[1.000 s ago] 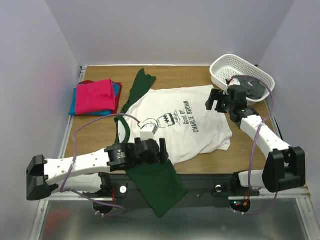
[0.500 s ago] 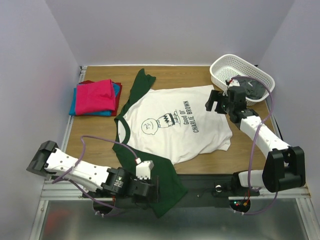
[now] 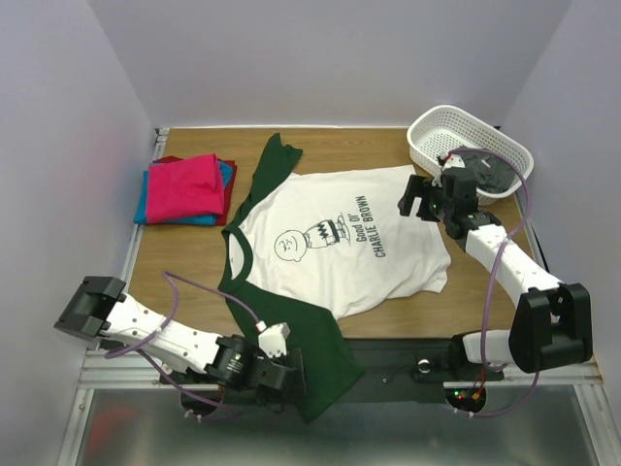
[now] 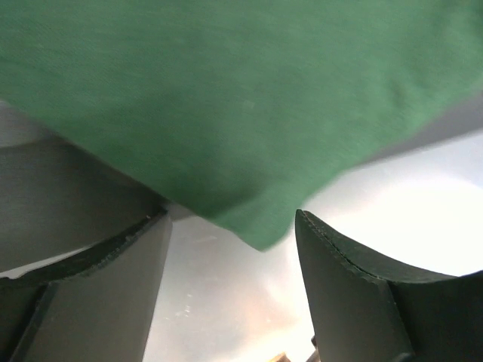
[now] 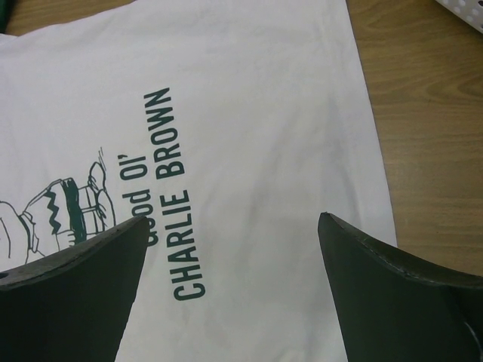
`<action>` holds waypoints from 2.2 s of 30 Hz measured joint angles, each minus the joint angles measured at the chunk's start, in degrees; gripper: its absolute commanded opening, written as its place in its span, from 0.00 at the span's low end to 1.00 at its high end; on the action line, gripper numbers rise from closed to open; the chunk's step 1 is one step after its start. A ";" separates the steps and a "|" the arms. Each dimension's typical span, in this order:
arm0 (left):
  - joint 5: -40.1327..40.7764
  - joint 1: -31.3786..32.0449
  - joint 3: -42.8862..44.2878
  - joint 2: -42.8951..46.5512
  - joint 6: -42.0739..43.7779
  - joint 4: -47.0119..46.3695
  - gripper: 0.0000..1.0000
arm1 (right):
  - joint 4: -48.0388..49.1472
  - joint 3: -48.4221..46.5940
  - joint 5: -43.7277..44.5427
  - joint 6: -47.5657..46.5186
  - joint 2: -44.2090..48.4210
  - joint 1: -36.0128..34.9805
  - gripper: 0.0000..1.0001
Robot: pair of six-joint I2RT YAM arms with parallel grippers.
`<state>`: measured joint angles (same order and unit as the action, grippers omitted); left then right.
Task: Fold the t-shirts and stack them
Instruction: Flatten the tshirt out
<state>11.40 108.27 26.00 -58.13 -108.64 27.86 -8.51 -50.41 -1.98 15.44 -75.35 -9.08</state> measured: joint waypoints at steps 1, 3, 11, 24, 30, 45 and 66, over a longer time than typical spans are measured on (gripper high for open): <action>0.00 0.00 -0.13 0.61 -0.31 -0.59 0.78 | 0.02 0.00 -0.02 0.00 0.02 0.00 1.00; 0.04 0.02 -0.15 0.55 -0.72 -0.98 0.78 | 0.00 0.00 -0.04 0.00 0.09 0.00 1.00; -0.20 0.00 -0.13 -3.45 -1.81 -4.63 0.58 | 0.02 0.00 -0.46 0.26 2.54 0.00 1.00; 0.02 -0.17 -2.01 -6.82 -1.99 -12.33 0.00 | 0.39 3.26 -1.05 0.96 6.08 0.02 1.00; 9.35 -7.96 -2.01 2.75 0.46 -4.20 0.00 | 0.35 6.51 -1.05 2.16 8.33 0.09 1.00; 33.22 -23.52 4.24 17.40 15.30 2.69 0.00 | -7.30 13.44 8.72 8.61 18.53 0.11 0.96; 14.58 -65.88 12.55 1.18 69.57 -31.26 0.00 | -9.51 17.07 13.68 13.55 16.33 0.11 0.93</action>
<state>25.98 42.39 38.54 -56.95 -39.07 -3.40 -18.02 -33.34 11.70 28.99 -59.02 -8.97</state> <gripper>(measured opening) 0.037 0.940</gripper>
